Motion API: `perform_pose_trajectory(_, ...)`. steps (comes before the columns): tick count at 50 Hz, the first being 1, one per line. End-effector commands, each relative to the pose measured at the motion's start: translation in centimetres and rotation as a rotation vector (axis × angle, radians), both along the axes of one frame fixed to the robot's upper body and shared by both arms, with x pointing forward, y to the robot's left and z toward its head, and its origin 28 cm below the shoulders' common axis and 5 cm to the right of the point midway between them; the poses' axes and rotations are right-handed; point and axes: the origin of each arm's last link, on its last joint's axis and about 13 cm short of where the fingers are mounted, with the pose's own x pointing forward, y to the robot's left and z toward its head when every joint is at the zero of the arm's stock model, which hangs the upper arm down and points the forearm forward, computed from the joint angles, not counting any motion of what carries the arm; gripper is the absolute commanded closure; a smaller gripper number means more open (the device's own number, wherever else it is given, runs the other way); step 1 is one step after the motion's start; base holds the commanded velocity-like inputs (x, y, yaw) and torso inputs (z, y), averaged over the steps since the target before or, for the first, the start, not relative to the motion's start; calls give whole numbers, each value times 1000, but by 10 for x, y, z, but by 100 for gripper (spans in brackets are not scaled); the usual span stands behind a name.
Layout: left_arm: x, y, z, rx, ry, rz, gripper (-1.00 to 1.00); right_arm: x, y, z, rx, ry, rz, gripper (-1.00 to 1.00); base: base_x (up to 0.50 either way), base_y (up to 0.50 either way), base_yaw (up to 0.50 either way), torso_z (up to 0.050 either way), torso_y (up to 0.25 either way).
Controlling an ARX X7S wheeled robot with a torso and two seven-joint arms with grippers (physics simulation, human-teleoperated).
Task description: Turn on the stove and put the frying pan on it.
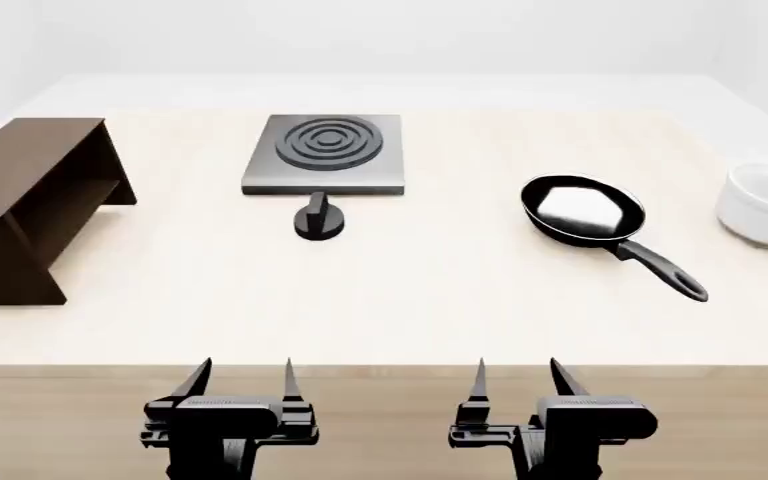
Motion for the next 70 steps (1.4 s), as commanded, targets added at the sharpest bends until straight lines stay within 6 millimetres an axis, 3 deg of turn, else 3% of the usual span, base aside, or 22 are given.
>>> perform_pose_trajectory(1,-1,0,0,0,-6,-2,-100,0,0,0,-13,-1,-5,-100,0,0,0,0,0)
perform_pose_trajectory(18,0,-1,0,10,4,2,-100,2,0,-1,-37,21,-31,-100,0,0,0,0,0)
perform_pose_trajectory(24,3,4,11,-18,21,31,-100,9,-5,2,-53,64,-157,-100,0,0,0,0,0)
perform_pose_trajectory(34,7,11,42,25,-46,51,-100,3,-14,51,-17,-25,-124,-100,0,0,0,0,0)
perform_pose_trajectory(39,8,11,44,26,-53,52,-100,-2,-15,64,20,-65,-95,-100,68,0,0,0,0)
perform_pose_trajectory(70,8,13,40,22,-46,42,-100,0,-17,56,18,-59,-94,-100,496,0,0,0,0)
